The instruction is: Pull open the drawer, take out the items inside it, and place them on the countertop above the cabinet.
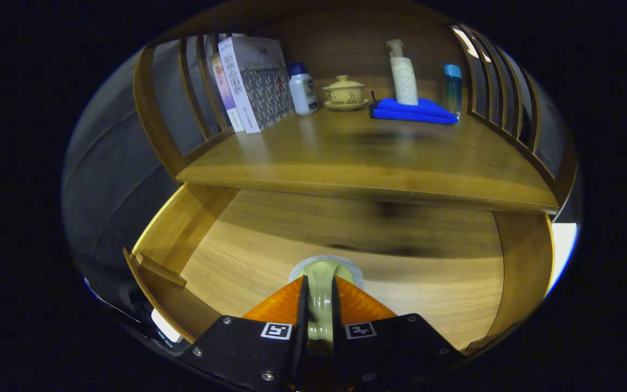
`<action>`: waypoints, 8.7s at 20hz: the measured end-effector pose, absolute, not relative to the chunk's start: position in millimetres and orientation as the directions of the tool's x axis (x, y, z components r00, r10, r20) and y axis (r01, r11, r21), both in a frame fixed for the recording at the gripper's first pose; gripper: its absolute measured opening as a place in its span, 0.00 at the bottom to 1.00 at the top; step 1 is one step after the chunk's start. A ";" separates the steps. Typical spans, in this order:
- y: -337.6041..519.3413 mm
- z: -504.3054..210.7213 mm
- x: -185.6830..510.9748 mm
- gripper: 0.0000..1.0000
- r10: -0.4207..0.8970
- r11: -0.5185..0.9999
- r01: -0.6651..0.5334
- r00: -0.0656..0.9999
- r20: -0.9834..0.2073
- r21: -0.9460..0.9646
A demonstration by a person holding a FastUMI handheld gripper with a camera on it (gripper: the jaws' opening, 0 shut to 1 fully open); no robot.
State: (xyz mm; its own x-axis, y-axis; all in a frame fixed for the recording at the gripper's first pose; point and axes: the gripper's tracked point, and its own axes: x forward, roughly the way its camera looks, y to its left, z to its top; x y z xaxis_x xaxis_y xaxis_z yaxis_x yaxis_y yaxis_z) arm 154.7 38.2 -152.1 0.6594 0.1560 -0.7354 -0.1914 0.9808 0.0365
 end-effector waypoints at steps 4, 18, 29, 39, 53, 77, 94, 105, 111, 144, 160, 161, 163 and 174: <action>46.7 -120.5 155.8 0.21 0.208 0.970 -0.238 0.696 -0.688 0.053; 60.3 -3.7 217.5 0.21 0.252 0.968 -0.219 0.820 -0.514 0.126; 49.3 -17.2 309.2 0.21 0.141 0.983 -0.052 0.833 -0.535 0.177; 53.0 -31.6 325.2 0.59 0.079 0.988 0.008 0.834 -0.545 0.156; 86.8 13.6 175.1 0.95 0.121 0.990 -0.134 0.964 -0.238 -0.038; 89.5 -108.0 14.1 0.95 0.137 0.983 -0.162 0.961 -0.242 -0.087; 73.3 -150.8 33.9 0.92 0.019 0.992 -0.058 0.947 -0.320 -0.113; 63.5 -139.8 63.1 0.92 -0.057 0.993 0.020 0.944 -0.324 -0.117; 62.0 -137.1 82.3 0.92 -0.072 0.991 0.031 0.942 -0.328 -0.129; 41.6 -99.5 185.5 0.96 -0.146 0.974 0.107 0.971 -0.191 -0.202; 34.2 -93.9 186.8 0.96 -0.148 0.980 0.119 0.970 -0.191 -0.157; 32.6 -86.9 180.8 0.96 -0.140 0.980 0.111 0.974 -0.178 -0.162; 29.1 -71.0 165.8 0.96 -0.130 0.977 0.101 0.980 -0.148 -0.187; 17.6 -35.1 105.5 0.95 -0.071 0.986 0.055 0.993 -0.097 -0.158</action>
State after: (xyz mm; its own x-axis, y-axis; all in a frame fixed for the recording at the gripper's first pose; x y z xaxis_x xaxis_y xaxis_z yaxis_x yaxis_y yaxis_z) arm 105.5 17.6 -35.1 0.9927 -0.0711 -0.0973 0.0551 0.9860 -0.1576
